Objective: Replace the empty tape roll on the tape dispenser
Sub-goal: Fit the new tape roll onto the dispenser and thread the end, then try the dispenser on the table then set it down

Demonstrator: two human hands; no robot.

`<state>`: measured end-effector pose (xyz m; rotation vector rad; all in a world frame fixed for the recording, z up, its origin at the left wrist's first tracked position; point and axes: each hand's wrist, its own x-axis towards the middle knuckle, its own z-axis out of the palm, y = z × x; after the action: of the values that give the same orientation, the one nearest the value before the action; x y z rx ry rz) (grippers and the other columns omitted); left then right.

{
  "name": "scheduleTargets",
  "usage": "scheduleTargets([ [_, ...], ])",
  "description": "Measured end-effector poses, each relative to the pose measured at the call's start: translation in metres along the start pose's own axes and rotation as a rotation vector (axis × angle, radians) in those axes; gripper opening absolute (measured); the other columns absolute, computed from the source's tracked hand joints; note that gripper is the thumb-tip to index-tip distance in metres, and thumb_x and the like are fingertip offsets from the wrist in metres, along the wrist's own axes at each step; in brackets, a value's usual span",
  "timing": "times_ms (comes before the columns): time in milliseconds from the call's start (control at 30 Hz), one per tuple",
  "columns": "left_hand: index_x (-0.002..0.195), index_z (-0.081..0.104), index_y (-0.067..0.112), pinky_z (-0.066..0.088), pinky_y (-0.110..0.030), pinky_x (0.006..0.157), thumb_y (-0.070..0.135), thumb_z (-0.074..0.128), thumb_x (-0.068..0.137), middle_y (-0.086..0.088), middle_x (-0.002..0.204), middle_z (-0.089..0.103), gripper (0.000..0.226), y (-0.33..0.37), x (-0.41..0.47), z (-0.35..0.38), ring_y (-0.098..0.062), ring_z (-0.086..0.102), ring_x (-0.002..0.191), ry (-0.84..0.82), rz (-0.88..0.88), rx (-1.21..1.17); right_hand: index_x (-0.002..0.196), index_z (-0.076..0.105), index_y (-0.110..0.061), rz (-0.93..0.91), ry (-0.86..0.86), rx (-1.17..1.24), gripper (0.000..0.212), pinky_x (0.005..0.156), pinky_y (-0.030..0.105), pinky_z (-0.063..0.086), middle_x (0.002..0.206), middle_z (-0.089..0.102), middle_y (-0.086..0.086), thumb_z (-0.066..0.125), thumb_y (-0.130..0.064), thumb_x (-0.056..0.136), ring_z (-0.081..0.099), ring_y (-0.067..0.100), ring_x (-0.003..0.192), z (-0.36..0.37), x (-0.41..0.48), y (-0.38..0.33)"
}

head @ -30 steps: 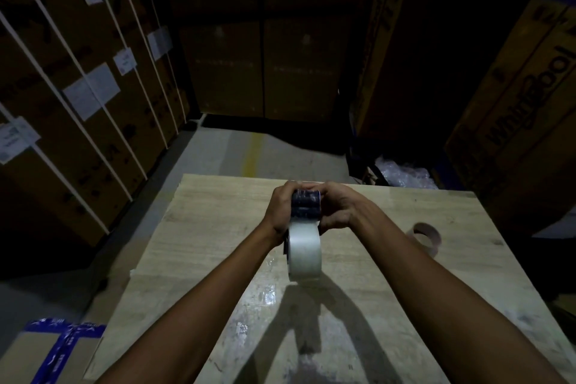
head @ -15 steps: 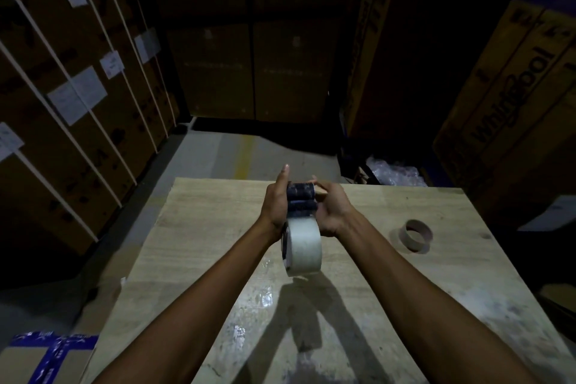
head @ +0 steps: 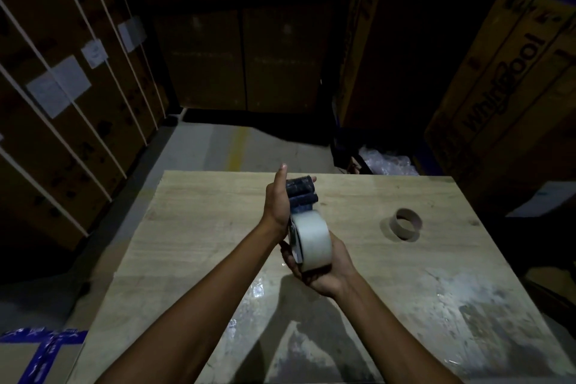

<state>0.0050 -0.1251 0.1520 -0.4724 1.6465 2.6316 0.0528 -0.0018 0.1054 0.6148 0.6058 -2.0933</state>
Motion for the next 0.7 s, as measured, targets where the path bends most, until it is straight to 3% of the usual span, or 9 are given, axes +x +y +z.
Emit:
scheduleTargets([
  [133,0.103,0.073,-0.003,0.056,-0.032,0.069,0.042,0.038,0.102,-0.020,0.091,0.073,0.057,0.001,-0.002,0.007,-0.028,0.070,0.075,-0.101,-0.042,0.052,0.103,0.069,-0.008,-0.001,-0.026,-0.073,0.030,0.057,0.031,0.056,0.098,0.063,0.017,0.062,-0.031,0.085,0.062,0.026,0.072,-0.010,0.000,-0.016],
  [200,0.106,0.074,0.002,0.056,-0.036,0.081,0.037,0.036,0.103,-0.022,0.102,0.073,0.051,0.002,-0.001,0.008,-0.031,0.070,0.090,-0.172,-0.052,0.121,0.100,0.068,-0.008,-0.031,0.002,-0.111,0.028,0.057,0.030,0.055,0.096,0.063,0.015,0.064,-0.032,0.086,0.062,0.024,0.071,-0.017,-0.002,-0.025],
  [267,0.101,0.077,0.012,0.050,-0.043,0.095,0.033,0.037,0.104,-0.012,0.112,0.074,0.046,0.002,0.002,0.008,-0.032,0.067,0.106,-0.224,-0.049,0.203,0.100,0.067,-0.007,-0.052,0.054,-0.136,0.031,0.056,0.031,0.056,0.094,0.064,0.015,0.066,-0.036,0.087,0.063,0.025,0.069,-0.024,-0.004,-0.036],
  [333,0.097,0.079,0.018,0.047,-0.046,0.099,0.031,0.038,0.104,-0.006,0.116,0.073,0.044,0.003,0.006,0.005,-0.028,0.064,0.109,-0.266,-0.065,0.302,0.101,0.068,-0.007,-0.053,0.096,-0.193,0.037,0.057,0.031,0.056,0.093,0.066,0.015,0.069,-0.041,0.087,0.065,0.026,0.068,-0.032,-0.007,-0.050],
  [400,0.107,0.075,0.009,0.048,-0.048,0.095,0.032,0.042,0.103,-0.015,0.120,0.069,0.040,0.004,0.012,-0.001,-0.028,0.060,0.106,-0.319,-0.101,0.390,0.101,0.069,-0.007,-0.018,0.097,-0.231,0.041,0.059,0.032,0.056,0.092,0.068,0.012,0.070,-0.045,0.087,0.067,0.026,0.069,-0.040,-0.008,-0.065],
  [467,0.111,0.069,-0.002,0.048,-0.049,0.088,0.032,0.050,0.100,-0.024,0.110,0.066,0.040,0.006,0.018,-0.006,-0.029,0.057,0.098,-0.377,-0.149,0.419,0.101,0.071,-0.008,0.015,0.093,-0.260,0.042,0.063,0.033,0.057,0.092,0.070,0.010,0.072,-0.046,0.085,0.069,0.024,0.071,-0.045,-0.011,-0.080],
  [534,0.104,0.068,0.003,0.046,-0.038,0.074,0.027,0.055,0.098,-0.013,0.089,0.063,0.029,0.009,0.019,-0.006,-0.021,0.055,0.083,-0.402,-0.190,0.396,0.104,0.072,-0.009,0.023,0.109,-0.309,0.043,0.063,0.034,0.057,0.095,0.071,0.009,0.072,-0.046,0.084,0.070,0.024,0.072,-0.049,-0.015,-0.094],
  [700,0.095,0.072,0.008,0.046,-0.027,0.065,0.018,0.060,0.095,-0.005,0.082,0.064,0.016,0.003,0.020,0.002,-0.014,0.057,0.072,-0.335,-0.174,0.377,0.115,0.072,-0.011,-0.013,0.186,-0.450,0.047,0.069,0.036,0.057,0.106,0.073,0.008,0.074,-0.043,0.081,0.072,0.025,0.082,-0.055,-0.021,-0.123],
])
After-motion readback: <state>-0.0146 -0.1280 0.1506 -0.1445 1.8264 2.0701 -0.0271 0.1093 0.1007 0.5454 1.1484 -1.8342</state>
